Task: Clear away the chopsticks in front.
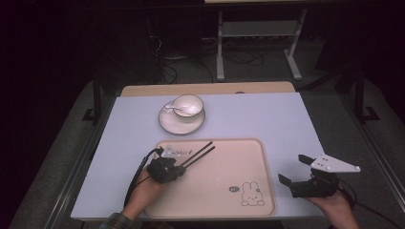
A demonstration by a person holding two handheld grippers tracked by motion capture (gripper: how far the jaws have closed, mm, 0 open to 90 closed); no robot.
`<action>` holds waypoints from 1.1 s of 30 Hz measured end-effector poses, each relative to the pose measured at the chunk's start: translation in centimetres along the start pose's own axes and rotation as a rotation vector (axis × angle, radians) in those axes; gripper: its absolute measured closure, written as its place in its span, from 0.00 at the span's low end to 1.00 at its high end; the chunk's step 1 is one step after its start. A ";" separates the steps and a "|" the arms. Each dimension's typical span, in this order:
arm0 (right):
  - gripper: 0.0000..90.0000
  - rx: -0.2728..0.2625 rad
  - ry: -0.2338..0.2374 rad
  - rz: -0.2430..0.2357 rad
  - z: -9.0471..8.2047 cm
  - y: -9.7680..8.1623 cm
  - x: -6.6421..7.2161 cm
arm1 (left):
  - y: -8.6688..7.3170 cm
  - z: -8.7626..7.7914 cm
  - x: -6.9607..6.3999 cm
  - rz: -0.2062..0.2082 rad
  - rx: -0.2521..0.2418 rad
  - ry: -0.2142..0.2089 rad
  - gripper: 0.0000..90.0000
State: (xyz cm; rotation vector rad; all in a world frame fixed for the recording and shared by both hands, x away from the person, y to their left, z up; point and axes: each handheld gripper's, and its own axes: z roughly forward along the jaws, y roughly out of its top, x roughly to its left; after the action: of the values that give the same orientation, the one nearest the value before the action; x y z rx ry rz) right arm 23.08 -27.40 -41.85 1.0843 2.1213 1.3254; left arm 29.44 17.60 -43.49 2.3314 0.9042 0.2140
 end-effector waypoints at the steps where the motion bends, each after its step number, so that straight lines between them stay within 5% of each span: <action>1: 0.00 0.000 0.000 -0.001 0.0 0.0 0.0 | 0.0 0.0 0.0 0.002 0.000 -0.002 0.89; 7: 0.00 -0.002 0.001 -0.001 0.0 0.0 0.1 | 0.5 -0.4 0.2 0.011 -0.023 0.010 0.83; 11: 0.00 -0.003 -0.001 0.002 0.0 0.0 0.0 | 2.3 -0.2 0.6 0.029 -0.058 -0.047 0.86; 19: 0.00 -0.001 -0.001 0.004 0.0 -0.1 0.0 | 6.3 3.3 -1.3 0.139 -0.046 -0.110 0.98; 22: 0.00 -0.001 -0.003 0.007 -0.2 -0.1 0.0 | 7.6 4.9 -1.4 0.151 -0.041 -0.120 0.98; 28: 0.00 -0.003 -0.007 0.012 -0.3 -0.2 -0.2 | 9.1 7.4 -1.0 0.158 -0.025 -0.102 0.99; 33: 0.00 -0.003 -0.009 0.016 -0.3 -0.3 -0.3 | 9.4 7.7 0.2 0.136 -0.039 -0.078 0.99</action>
State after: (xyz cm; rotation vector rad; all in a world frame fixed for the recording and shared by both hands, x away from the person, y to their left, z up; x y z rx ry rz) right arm 22.93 -27.92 -41.97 1.1056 2.1074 1.3280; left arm 37.49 8.55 -43.97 2.3496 0.6988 0.1939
